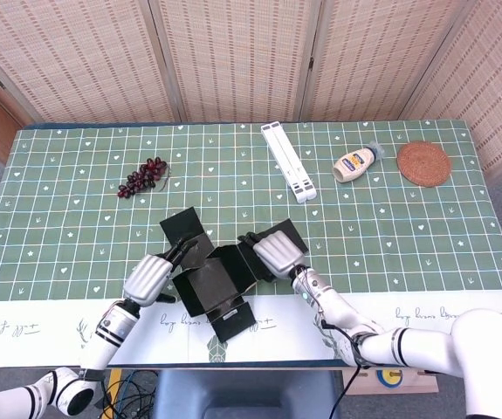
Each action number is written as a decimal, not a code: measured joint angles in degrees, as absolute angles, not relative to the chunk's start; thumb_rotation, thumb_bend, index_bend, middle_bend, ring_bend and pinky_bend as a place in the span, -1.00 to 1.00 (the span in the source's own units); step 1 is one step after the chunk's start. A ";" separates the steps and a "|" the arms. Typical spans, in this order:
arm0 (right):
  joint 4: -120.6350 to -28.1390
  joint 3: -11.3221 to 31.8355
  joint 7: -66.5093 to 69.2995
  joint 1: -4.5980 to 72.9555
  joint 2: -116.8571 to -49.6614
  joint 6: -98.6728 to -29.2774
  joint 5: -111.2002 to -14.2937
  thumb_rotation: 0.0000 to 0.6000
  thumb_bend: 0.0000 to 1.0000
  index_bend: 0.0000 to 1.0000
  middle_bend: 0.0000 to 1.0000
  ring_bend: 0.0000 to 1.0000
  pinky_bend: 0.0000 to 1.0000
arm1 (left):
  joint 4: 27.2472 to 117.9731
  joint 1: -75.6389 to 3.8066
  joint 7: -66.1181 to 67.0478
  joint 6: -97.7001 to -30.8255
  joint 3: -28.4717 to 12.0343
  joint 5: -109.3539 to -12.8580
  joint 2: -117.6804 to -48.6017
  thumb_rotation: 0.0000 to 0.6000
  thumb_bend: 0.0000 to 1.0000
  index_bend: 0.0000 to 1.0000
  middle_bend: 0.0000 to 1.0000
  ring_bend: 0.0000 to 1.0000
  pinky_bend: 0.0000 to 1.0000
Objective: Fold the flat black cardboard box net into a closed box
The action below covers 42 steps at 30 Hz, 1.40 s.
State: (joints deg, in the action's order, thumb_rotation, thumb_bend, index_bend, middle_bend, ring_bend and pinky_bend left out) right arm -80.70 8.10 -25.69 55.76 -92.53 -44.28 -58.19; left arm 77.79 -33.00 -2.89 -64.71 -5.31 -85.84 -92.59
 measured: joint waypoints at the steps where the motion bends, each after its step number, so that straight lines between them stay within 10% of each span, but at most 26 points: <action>1: -80.77 8.04 -25.75 56.20 -92.06 -43.71 -58.83 1.00 -0.44 -0.80 -0.39 0.56 0.71 | 78.07 -33.07 -4.59 -64.44 -5.28 -85.83 -92.36 1.00 -0.78 -1.00 -1.00 -0.25 0.12; 42: -78.72 3.69 -27.05 64.45 -86.88 -37.96 -77.19 1.00 -0.38 -0.66 -0.30 0.66 0.72 | 79.67 -36.52 -39.78 -56.26 -1.27 -87.71 -88.59 1.00 -0.78 -1.00 -1.00 -0.16 0.30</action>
State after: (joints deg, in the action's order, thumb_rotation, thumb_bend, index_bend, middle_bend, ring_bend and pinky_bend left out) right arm -78.72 3.69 -27.05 64.45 -86.88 -37.96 -77.19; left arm 79.67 -36.52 -39.78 -56.26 -1.27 -87.71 -88.59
